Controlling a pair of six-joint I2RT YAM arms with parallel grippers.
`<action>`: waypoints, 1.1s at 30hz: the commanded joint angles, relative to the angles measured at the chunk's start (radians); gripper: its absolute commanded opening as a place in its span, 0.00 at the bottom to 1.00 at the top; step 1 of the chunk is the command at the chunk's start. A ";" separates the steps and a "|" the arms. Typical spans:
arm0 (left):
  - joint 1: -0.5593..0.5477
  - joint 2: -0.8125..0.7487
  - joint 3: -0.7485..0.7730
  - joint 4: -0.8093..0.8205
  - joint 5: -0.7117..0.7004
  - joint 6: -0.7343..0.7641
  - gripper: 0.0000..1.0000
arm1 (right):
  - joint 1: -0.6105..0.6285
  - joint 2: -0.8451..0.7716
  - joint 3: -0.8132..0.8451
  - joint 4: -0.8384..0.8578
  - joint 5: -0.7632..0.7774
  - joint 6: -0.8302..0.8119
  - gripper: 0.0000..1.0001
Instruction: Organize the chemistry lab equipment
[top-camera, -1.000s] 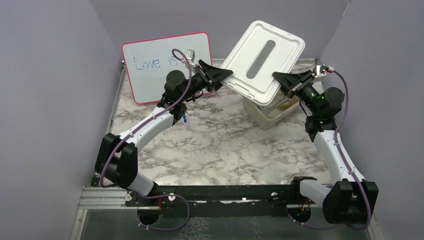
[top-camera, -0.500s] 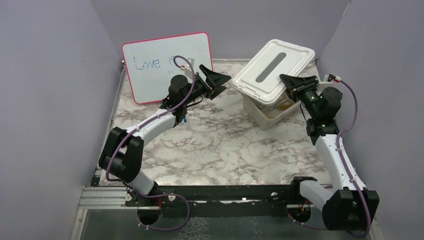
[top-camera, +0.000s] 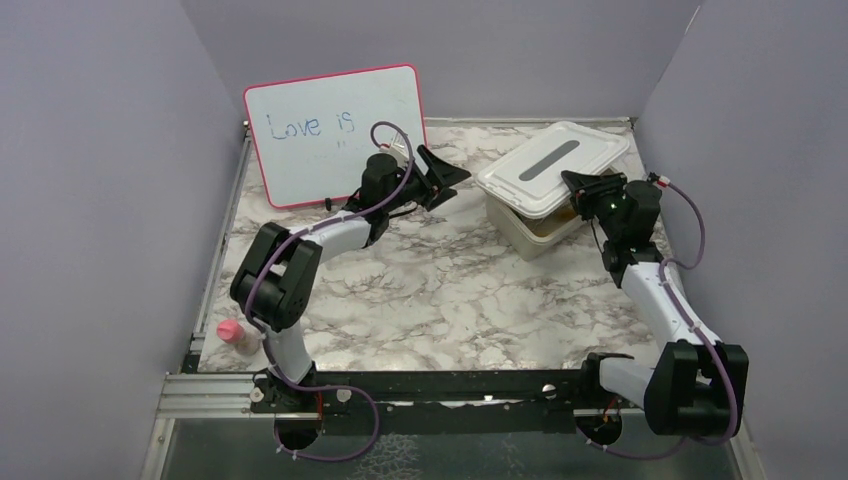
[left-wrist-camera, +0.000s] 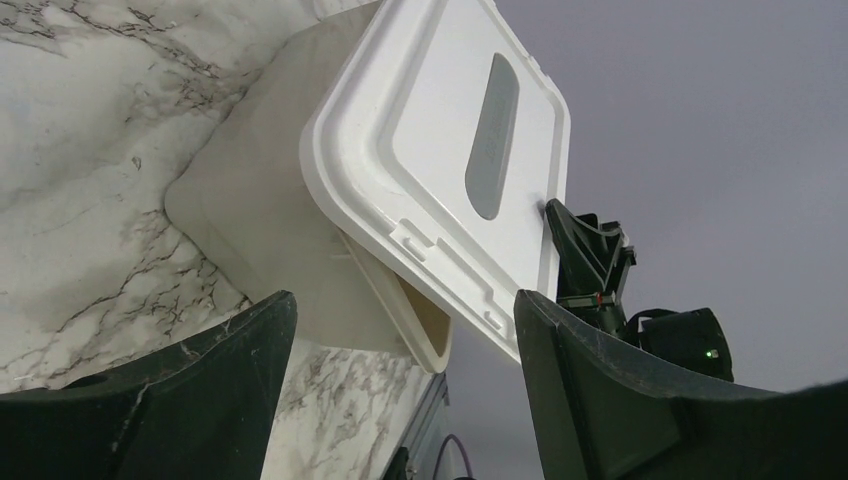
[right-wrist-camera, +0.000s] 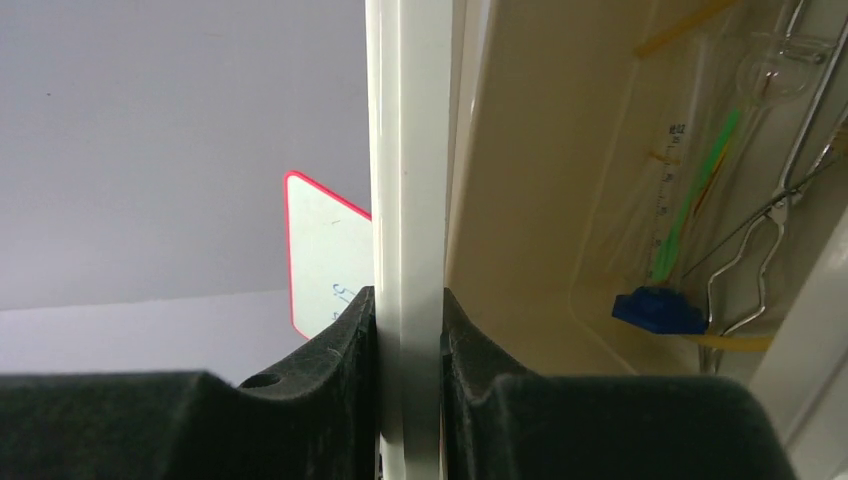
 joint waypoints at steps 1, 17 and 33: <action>-0.023 0.043 0.052 0.032 0.012 0.048 0.81 | -0.005 -0.036 -0.026 0.068 0.082 -0.060 0.02; -0.075 0.168 0.146 -0.006 -0.069 0.159 0.79 | -0.005 -0.102 -0.111 0.020 0.182 -0.046 0.16; -0.100 0.240 0.219 -0.077 -0.032 0.227 0.81 | -0.005 -0.155 -0.068 -0.230 0.286 -0.061 0.43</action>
